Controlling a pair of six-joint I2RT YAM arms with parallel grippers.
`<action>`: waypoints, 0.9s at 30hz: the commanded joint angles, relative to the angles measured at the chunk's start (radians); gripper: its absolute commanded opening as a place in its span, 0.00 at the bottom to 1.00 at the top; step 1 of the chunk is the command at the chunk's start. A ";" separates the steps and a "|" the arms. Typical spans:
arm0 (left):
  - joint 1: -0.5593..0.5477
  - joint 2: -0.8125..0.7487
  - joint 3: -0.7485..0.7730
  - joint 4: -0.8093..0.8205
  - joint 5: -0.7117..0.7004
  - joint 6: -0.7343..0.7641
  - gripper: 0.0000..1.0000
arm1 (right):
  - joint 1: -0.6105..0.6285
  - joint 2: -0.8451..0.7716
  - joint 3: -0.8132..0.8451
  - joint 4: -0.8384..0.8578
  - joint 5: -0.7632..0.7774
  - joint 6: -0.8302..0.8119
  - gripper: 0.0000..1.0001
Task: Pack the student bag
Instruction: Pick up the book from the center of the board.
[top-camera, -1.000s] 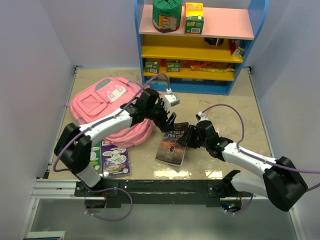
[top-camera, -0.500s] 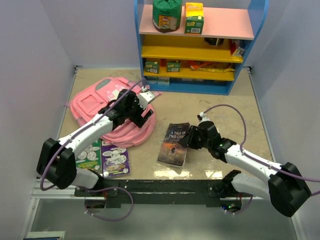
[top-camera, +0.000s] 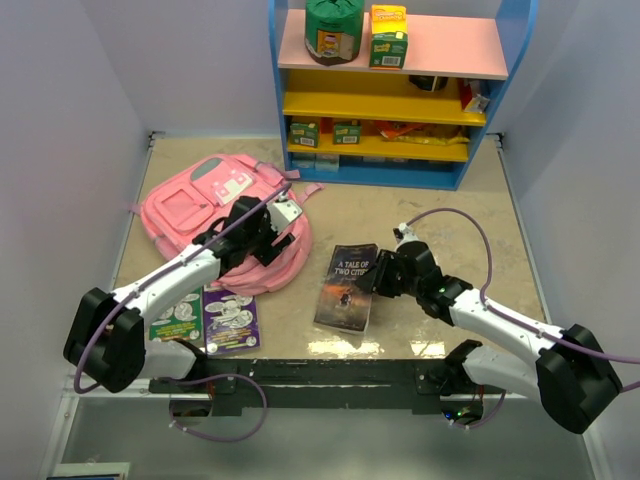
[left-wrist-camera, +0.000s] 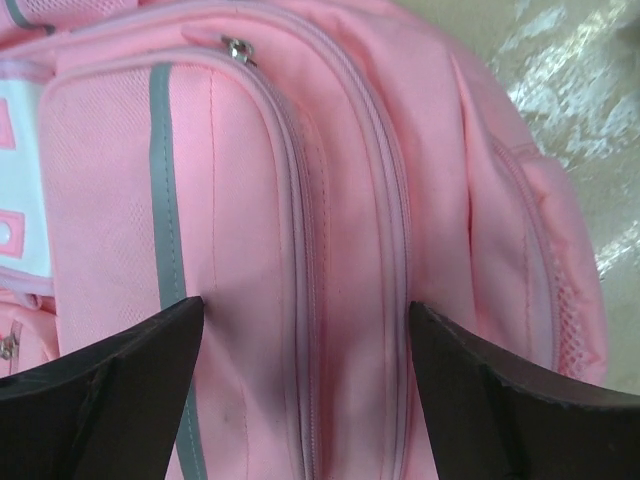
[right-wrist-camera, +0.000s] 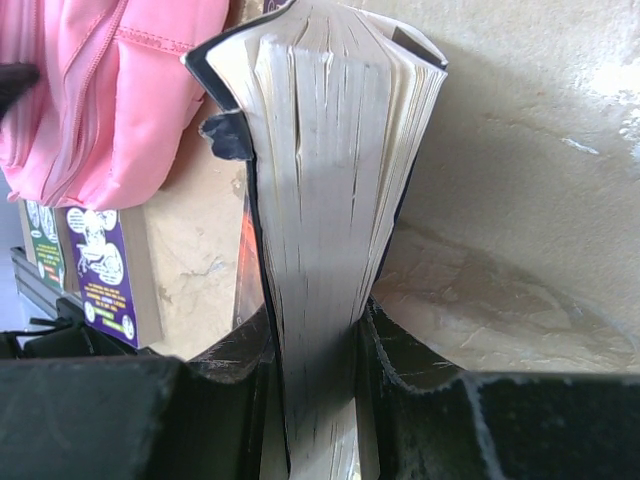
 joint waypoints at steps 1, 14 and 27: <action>0.018 -0.027 -0.040 0.096 -0.069 0.064 0.85 | 0.003 -0.013 0.049 0.153 -0.063 0.036 0.00; 0.042 -0.035 0.058 0.014 0.038 0.039 0.73 | 0.005 -0.064 0.069 0.157 -0.123 0.040 0.00; 0.068 -0.007 0.090 -0.036 0.031 0.070 0.80 | 0.002 -0.033 0.069 0.171 -0.135 0.042 0.00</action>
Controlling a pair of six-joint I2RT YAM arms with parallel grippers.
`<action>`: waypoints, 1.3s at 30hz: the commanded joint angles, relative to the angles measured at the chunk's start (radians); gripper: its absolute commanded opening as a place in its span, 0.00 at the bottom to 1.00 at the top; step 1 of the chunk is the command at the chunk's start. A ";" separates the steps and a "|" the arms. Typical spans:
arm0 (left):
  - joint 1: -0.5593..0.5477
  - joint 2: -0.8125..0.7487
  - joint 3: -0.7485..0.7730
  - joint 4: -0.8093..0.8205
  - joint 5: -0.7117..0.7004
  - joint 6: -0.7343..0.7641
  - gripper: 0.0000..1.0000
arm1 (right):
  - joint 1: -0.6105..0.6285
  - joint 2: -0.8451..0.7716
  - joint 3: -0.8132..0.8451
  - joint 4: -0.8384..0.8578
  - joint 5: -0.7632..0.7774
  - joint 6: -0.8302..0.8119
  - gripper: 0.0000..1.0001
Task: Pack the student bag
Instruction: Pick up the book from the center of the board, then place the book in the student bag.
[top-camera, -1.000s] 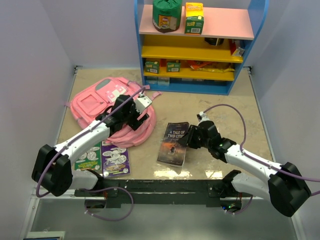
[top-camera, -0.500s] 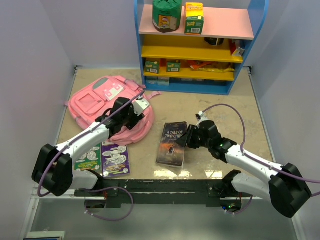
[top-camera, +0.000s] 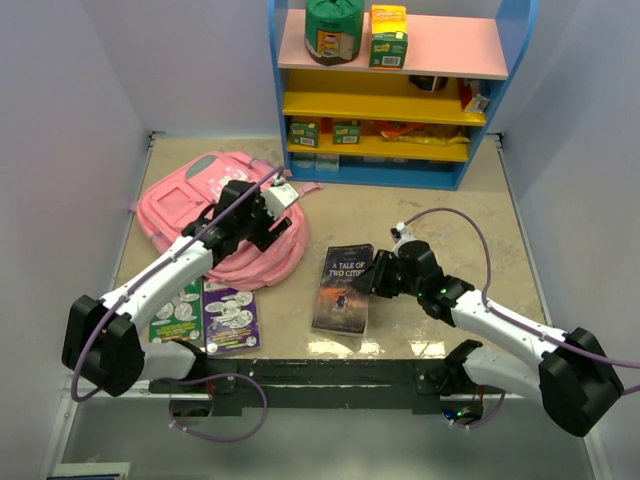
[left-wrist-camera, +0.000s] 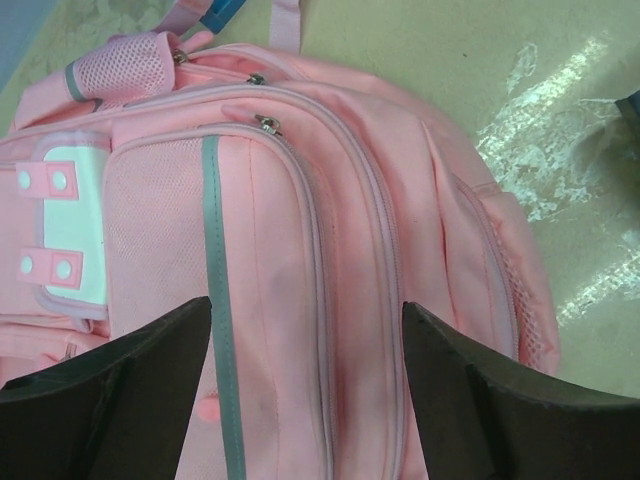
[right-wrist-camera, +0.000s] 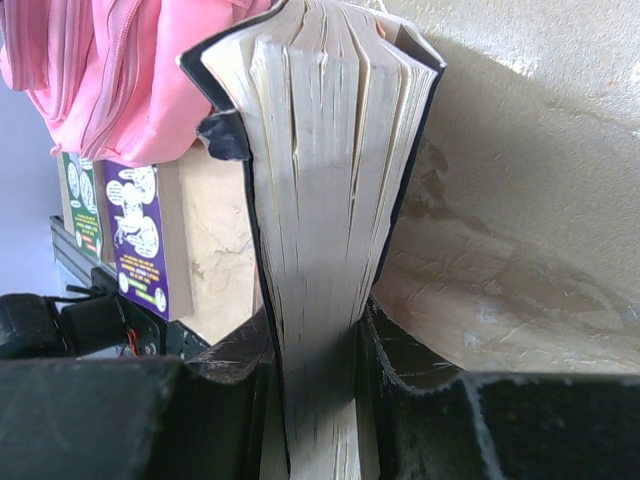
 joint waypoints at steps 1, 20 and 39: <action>0.022 0.023 -0.018 0.037 -0.060 0.042 0.80 | 0.002 -0.016 0.067 0.152 -0.053 0.030 0.00; 0.062 0.051 -0.001 0.117 -0.097 0.081 0.10 | -0.004 -0.030 0.126 0.176 -0.085 0.066 0.00; 0.062 -0.107 0.373 -0.170 0.107 -0.051 0.01 | -0.004 0.249 0.243 0.453 -0.242 0.170 0.00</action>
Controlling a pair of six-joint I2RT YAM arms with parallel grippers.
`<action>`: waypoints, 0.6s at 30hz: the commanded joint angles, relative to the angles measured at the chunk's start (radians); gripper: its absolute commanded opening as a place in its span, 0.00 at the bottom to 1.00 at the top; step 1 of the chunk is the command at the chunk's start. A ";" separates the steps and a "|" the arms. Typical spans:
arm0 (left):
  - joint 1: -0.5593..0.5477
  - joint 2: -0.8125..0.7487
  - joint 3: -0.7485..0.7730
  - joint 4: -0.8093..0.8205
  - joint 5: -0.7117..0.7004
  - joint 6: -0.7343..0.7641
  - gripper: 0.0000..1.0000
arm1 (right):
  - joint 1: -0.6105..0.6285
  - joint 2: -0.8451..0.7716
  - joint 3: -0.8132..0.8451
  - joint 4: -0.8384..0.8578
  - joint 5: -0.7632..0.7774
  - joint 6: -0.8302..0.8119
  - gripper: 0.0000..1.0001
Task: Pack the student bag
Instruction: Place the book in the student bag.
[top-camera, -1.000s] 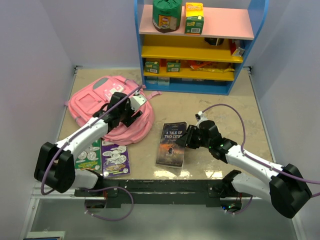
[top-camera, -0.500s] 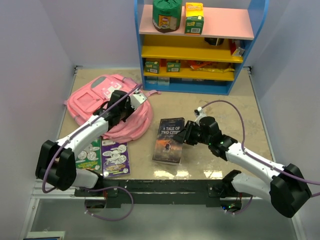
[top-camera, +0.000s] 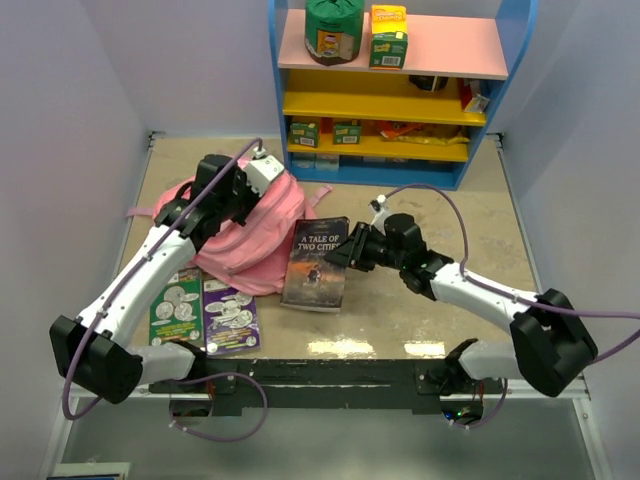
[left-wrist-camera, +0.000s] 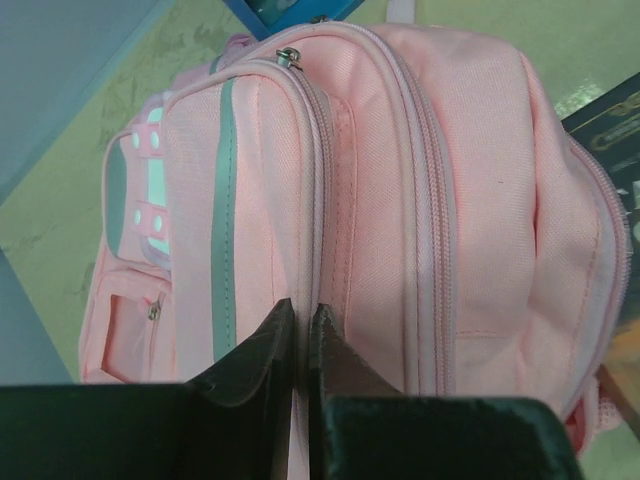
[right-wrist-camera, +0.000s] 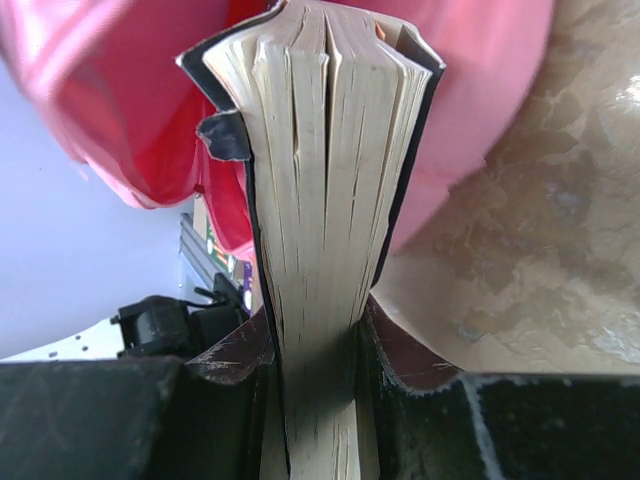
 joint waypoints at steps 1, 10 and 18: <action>-0.002 -0.073 0.143 0.046 0.159 -0.042 0.01 | -0.002 0.049 0.045 0.249 -0.089 0.084 0.00; -0.002 -0.093 0.083 0.009 0.348 -0.030 0.01 | -0.002 0.321 0.226 0.421 -0.117 0.222 0.00; -0.002 -0.087 0.057 0.026 0.326 -0.034 0.00 | 0.038 0.586 0.398 0.650 0.013 0.331 0.00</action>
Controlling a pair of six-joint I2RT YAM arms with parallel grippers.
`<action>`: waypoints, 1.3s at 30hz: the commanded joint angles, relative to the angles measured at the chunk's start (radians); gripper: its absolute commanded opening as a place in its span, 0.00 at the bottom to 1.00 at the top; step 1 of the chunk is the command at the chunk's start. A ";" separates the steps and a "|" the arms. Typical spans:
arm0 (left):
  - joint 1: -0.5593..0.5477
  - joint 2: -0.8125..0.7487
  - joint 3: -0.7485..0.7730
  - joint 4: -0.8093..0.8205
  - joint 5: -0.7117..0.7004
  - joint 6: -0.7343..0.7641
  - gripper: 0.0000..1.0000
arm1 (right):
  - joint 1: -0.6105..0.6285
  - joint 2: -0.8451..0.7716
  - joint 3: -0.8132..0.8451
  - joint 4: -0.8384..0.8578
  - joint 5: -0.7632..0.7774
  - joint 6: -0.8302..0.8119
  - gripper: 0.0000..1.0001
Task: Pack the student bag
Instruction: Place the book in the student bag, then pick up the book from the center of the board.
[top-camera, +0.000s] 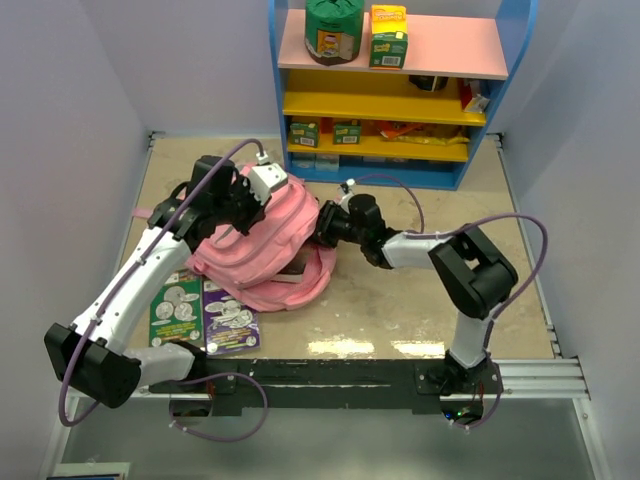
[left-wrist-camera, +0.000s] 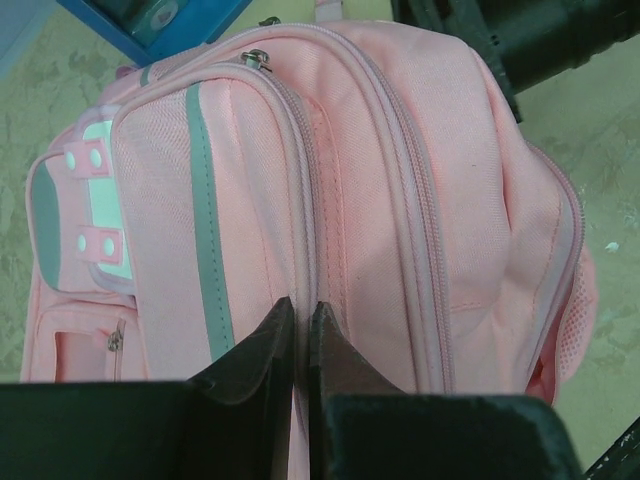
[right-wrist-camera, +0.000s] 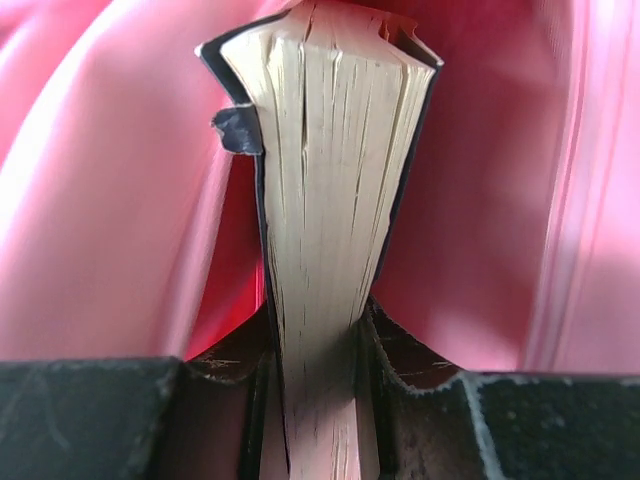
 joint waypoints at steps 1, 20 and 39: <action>-0.003 -0.062 0.005 0.167 0.056 -0.011 0.00 | 0.060 0.058 0.156 0.289 0.142 0.089 0.00; 0.117 0.137 -0.030 0.474 -0.128 -0.105 0.00 | 0.254 -0.470 -0.052 -0.383 0.498 -0.439 0.99; 0.125 0.124 -0.006 0.482 -0.148 -0.129 0.00 | 0.599 0.006 0.245 -0.551 0.621 -0.456 0.98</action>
